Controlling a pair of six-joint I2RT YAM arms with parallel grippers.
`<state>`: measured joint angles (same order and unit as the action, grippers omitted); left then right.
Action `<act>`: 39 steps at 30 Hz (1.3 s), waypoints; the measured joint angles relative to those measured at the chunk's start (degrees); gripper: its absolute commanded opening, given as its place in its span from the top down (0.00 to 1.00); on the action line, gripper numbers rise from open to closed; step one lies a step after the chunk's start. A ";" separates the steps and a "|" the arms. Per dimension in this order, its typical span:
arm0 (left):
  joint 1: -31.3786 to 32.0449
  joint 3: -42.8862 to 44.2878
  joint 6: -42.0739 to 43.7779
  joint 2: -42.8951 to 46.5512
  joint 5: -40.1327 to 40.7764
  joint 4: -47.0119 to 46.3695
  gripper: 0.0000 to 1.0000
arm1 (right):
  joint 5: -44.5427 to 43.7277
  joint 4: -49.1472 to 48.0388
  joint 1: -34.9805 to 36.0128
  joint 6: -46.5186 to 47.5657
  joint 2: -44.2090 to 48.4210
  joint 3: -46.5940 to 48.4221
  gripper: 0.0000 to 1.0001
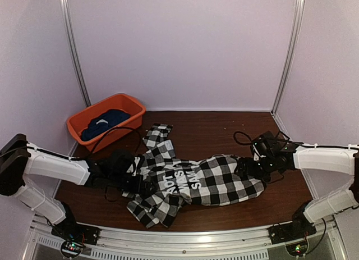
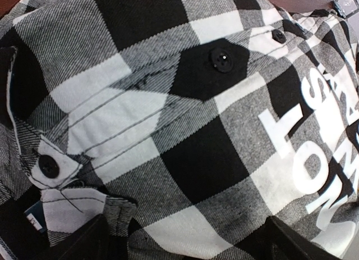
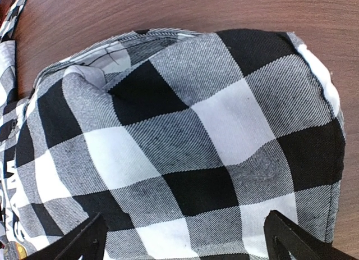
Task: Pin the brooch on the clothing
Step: Smooth out the clothing with brooches at the center of the board.
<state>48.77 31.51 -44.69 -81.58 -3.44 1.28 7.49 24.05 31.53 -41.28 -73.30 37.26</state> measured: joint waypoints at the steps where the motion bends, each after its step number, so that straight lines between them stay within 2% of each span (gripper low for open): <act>1: 0.00 0.00 0.02 0.02 0.00 0.02 0.02 | -0.02 0.13 0.13 0.24 0.15 0.13 0.00; 27: 0.00 -0.28 0.28 0.44 0.50 0.35 0.02 | 0.37 0.48 3.48 2.12 -0.70 2.12 0.00; 39: 0.02 -0.35 0.70 0.92 1.07 1.09 0.02 | 2.12 -1.25 9.35 1.84 -3.06 2.14 0.00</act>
<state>48.80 31.16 -43.99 -80.66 -2.37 2.37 9.61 22.81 40.88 -39.44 -76.36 39.40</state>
